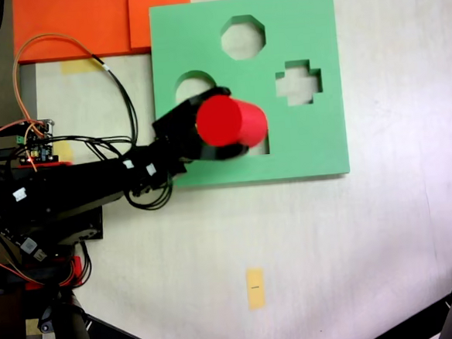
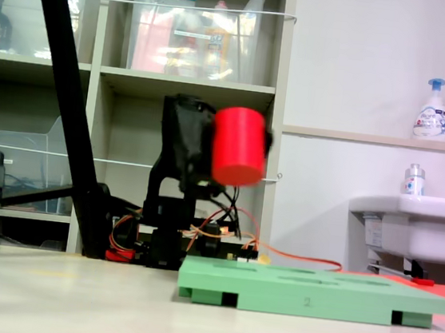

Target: Put the cylinder block into the corresponding hole

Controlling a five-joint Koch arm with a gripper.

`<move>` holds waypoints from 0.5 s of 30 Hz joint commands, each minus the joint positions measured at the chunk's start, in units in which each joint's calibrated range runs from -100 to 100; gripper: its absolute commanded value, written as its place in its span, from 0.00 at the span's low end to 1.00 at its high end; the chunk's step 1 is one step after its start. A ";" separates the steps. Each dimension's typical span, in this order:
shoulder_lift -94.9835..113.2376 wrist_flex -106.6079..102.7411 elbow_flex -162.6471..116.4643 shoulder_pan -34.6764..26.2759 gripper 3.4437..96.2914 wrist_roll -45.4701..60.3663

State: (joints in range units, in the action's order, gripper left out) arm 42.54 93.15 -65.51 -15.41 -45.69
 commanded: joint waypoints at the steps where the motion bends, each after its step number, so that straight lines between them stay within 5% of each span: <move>1: -2.88 0.69 0.60 -3.52 0.38 1.32; 15: -6.51 1.65 -9.27 -11.92 0.38 1.07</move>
State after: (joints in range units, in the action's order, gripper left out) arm 35.98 93.15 -75.01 -26.64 -45.10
